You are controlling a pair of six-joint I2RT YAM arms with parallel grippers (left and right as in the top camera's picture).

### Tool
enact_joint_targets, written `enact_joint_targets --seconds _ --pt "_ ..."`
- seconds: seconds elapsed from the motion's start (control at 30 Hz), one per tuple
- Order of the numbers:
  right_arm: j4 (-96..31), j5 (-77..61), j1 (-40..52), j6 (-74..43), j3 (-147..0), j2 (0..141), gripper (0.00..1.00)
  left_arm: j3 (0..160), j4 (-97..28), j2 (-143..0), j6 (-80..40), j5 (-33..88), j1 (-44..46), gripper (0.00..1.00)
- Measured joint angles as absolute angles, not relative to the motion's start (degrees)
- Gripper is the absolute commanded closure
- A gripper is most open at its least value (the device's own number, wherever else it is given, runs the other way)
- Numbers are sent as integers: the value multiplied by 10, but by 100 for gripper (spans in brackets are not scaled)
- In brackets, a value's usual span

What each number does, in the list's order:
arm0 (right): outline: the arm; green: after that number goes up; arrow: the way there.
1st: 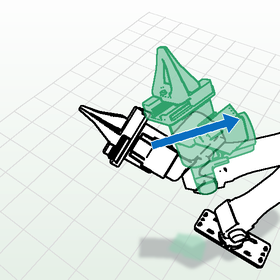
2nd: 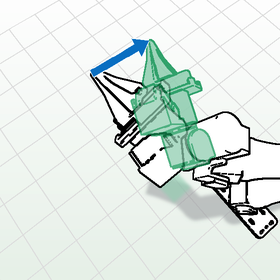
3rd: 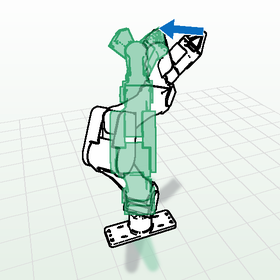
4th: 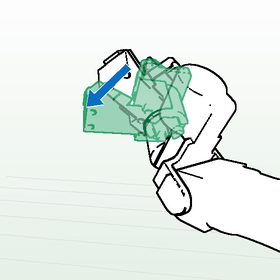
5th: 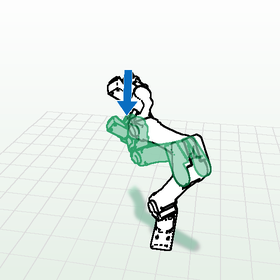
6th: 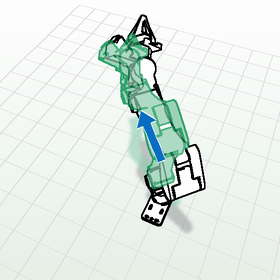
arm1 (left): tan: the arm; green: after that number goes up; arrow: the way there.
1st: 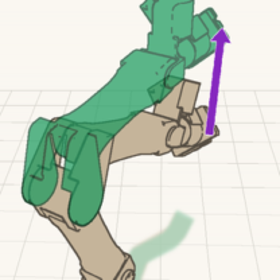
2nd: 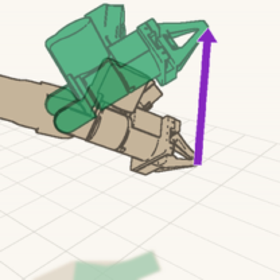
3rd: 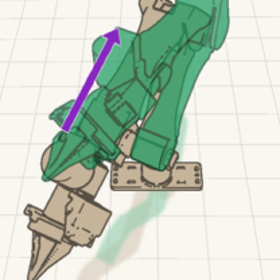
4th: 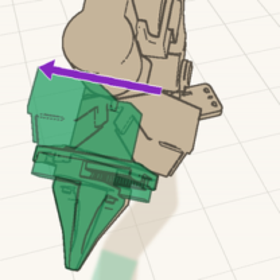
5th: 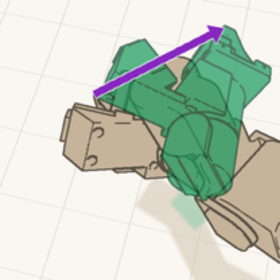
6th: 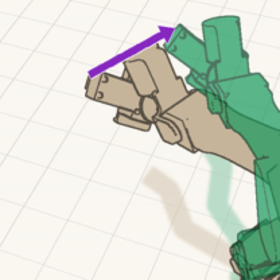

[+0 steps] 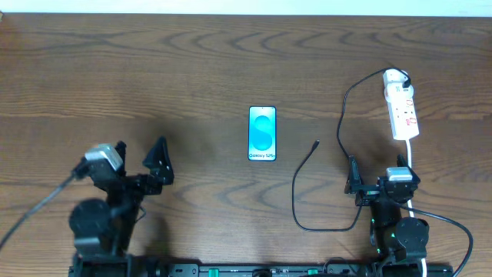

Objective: Plug charger to phone and switch on socket
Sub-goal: 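Raise the left arm and move the left gripper above the phone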

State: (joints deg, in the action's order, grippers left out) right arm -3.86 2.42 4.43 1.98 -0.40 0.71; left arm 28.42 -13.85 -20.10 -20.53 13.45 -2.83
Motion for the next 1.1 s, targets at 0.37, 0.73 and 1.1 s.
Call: enact_joint_targets --seconds 0.37,0.73,1.1 --pt "-39 24 44 20 -4 7 1 594 -438 -464 -168 136 -28 2" --pt "-39 24 44 20 -4 7 1 746 -588 -629 -161 185 -29 2" --pt "-39 24 44 20 -4 7 1 761 -611 -648 -170 287 27 2"
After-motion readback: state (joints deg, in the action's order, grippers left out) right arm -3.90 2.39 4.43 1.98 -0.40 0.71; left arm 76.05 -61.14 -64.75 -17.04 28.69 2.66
